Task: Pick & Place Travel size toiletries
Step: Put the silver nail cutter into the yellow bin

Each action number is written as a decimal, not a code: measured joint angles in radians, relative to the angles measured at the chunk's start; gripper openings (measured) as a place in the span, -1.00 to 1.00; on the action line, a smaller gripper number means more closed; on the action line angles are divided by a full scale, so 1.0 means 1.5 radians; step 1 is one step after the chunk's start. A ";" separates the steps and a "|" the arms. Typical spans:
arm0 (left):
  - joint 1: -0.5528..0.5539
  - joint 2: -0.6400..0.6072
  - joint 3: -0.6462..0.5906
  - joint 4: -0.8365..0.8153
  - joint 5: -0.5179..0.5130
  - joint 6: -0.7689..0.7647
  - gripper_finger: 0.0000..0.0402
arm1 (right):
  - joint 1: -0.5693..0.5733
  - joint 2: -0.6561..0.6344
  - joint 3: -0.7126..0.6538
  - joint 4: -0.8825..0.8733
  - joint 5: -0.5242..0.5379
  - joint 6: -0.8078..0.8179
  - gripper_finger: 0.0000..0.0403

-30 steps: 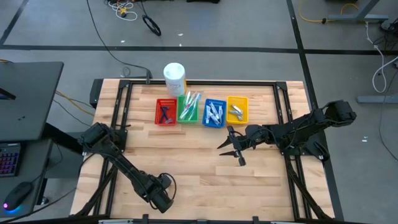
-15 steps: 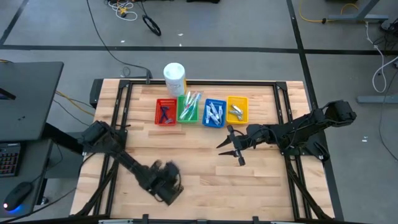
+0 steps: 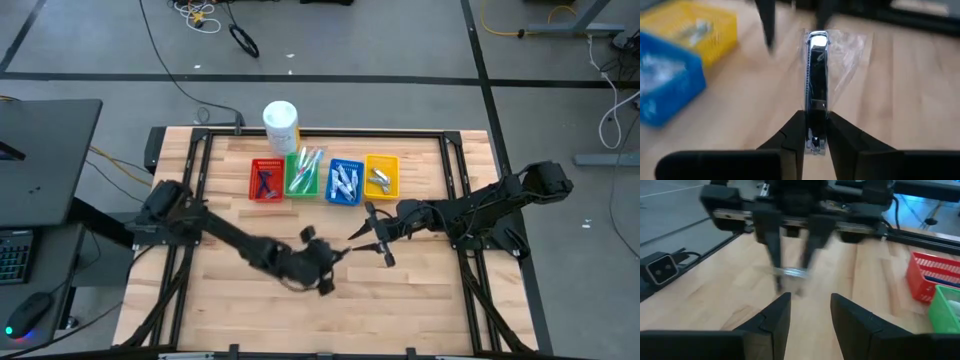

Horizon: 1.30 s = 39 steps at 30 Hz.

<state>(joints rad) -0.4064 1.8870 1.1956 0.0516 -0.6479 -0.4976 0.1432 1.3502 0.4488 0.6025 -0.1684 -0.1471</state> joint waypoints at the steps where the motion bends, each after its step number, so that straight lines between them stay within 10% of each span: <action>1: 0.013 0.000 0.000 0.025 0.012 0.027 -0.64 | 0.000 0.000 0.000 0.000 -0.004 0.000 -0.26; 21: 0.068 -0.001 0.001 0.111 0.008 0.147 -0.67 | 0.000 -0.001 0.000 0.041 0.037 0.045 -0.27; 39: 0.068 -0.001 0.001 0.115 0.008 0.134 -0.56 | 0.000 -0.001 0.000 0.048 0.045 0.058 -0.72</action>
<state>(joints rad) -0.3038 1.8849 1.1965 0.2244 -0.6366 -0.2961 0.1432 1.3495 0.4492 0.6750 -0.1010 -0.0599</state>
